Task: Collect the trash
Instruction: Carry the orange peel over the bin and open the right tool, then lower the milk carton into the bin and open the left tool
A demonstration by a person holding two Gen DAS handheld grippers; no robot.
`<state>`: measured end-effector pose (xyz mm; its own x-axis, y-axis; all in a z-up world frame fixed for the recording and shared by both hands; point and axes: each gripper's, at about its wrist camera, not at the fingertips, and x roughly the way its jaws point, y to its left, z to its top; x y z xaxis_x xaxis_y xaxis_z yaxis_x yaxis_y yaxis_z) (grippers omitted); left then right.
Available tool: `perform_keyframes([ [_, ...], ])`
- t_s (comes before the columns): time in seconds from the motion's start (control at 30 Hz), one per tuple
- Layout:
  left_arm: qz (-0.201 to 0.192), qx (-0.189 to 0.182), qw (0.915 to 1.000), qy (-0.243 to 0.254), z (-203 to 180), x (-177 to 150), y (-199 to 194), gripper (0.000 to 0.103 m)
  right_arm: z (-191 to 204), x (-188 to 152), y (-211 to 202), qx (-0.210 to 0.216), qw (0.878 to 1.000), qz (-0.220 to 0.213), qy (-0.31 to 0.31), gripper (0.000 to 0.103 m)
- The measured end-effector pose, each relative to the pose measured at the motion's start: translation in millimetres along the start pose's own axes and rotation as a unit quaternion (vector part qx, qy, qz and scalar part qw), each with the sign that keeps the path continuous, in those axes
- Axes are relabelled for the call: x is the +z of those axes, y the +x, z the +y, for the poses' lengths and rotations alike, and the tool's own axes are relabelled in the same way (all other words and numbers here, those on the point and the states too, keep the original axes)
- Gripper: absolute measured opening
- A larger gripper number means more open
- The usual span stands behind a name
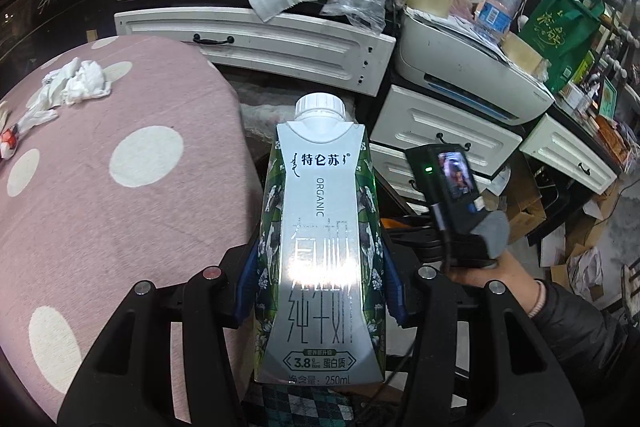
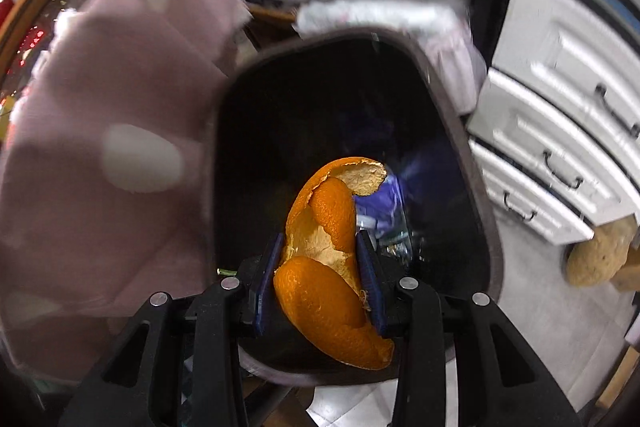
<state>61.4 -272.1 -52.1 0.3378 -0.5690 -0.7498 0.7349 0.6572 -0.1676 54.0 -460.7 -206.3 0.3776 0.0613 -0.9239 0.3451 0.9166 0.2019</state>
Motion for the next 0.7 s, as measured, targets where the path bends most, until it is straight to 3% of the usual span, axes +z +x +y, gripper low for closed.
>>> perform_keyframes([
  [0.27, 0.022, 0.003, 0.9997, 0.009, -6.8, 3.1, 19.5, 0.051, -16.0, -7.4, 36.9, 0.014, 0.998, 0.038, 0.039, 0.042],
  [0.4, 0.033, 0.003, 0.9994, 0.01, -8.1, 2.9, 31.5, 0.051, -20.7, -11.5, 39.7, 0.021, 0.998, 0.039, 0.052, 0.055],
  [0.47, 0.036, 0.003, 0.9993, 0.01, -8.3, 2.8, 35.4, 0.051, -20.1, -11.5, 37.4, 0.025, 0.998, 0.035, 0.052, 0.069],
  [0.7, 0.049, -0.006, 0.9987, 0.016, -13.5, 5.7, 50.3, 0.051, -16.7, -18.1, 4.7, 0.021, 0.998, -0.016, 0.058, 0.071],
])
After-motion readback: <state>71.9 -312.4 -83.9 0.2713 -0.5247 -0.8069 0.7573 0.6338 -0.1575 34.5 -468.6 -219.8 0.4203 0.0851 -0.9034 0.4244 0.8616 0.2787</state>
